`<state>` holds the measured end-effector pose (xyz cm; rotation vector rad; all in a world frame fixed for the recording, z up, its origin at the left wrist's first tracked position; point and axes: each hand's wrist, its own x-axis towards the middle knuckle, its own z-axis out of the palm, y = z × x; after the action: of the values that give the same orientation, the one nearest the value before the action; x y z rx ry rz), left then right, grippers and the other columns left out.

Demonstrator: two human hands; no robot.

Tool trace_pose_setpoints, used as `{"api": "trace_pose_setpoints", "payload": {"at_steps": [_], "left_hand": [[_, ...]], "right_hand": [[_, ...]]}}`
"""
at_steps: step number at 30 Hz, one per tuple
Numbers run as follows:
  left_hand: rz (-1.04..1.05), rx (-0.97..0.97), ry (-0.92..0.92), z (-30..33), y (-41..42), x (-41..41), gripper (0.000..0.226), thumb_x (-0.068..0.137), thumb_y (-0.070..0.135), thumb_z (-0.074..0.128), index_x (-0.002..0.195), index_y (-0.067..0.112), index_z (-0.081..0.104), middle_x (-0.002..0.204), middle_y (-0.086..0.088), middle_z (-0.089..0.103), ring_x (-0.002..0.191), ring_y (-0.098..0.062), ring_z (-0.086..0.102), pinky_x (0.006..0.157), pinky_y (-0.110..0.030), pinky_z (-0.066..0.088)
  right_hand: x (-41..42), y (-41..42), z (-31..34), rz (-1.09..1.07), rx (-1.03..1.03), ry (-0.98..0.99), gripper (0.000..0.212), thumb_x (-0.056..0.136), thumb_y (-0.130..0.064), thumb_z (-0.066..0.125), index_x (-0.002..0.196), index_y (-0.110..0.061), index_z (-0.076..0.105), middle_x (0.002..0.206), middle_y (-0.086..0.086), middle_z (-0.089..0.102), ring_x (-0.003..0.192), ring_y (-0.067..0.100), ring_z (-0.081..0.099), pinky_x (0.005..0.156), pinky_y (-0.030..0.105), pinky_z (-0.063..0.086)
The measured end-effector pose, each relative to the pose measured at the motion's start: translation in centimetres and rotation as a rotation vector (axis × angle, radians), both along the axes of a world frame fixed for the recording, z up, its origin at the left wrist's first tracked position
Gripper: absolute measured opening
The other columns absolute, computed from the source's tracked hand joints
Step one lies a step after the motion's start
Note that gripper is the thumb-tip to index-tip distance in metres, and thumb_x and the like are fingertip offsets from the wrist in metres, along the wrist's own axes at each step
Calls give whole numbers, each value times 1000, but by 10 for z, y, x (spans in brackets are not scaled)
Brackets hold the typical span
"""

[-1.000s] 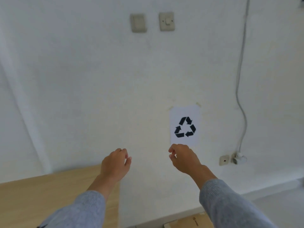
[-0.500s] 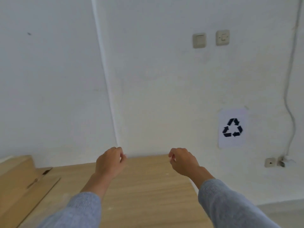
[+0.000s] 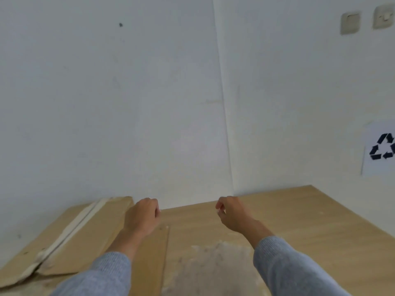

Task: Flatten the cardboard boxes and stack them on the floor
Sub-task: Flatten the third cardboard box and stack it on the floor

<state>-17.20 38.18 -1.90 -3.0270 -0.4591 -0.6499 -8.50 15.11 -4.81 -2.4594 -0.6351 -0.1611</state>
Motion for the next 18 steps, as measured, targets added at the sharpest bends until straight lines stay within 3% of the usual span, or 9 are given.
{"api": "trace_pose_setpoints", "payload": {"at_steps": [5,11,18], "left_hand": [[41,-24,-5,0,91,-34,19,90,14,40,89,16,59,97,-1,61,85,-20,57,62,-29,40],[180,-27,167,-15,156,-71,33,91,13,40,124,12,46,130,-9,47,120,-27,45,95,-38,41],[332,-170,266,-26,207,-100,51,90,46,39,131,16,38,137,-12,38,125,-33,39,102,-45,34]], "right_hand": [[-32,85,4,-3,-27,11,23,91,-19,50,108,-12,64,111,7,67,101,25,61,87,37,52],[-70,160,-5,28,-56,53,20,90,-18,51,102,-14,66,108,7,67,97,24,62,86,38,53],[-99,218,-9,97,-33,59,20,90,-16,50,100,-14,67,105,5,69,94,22,63,83,38,54]]}}
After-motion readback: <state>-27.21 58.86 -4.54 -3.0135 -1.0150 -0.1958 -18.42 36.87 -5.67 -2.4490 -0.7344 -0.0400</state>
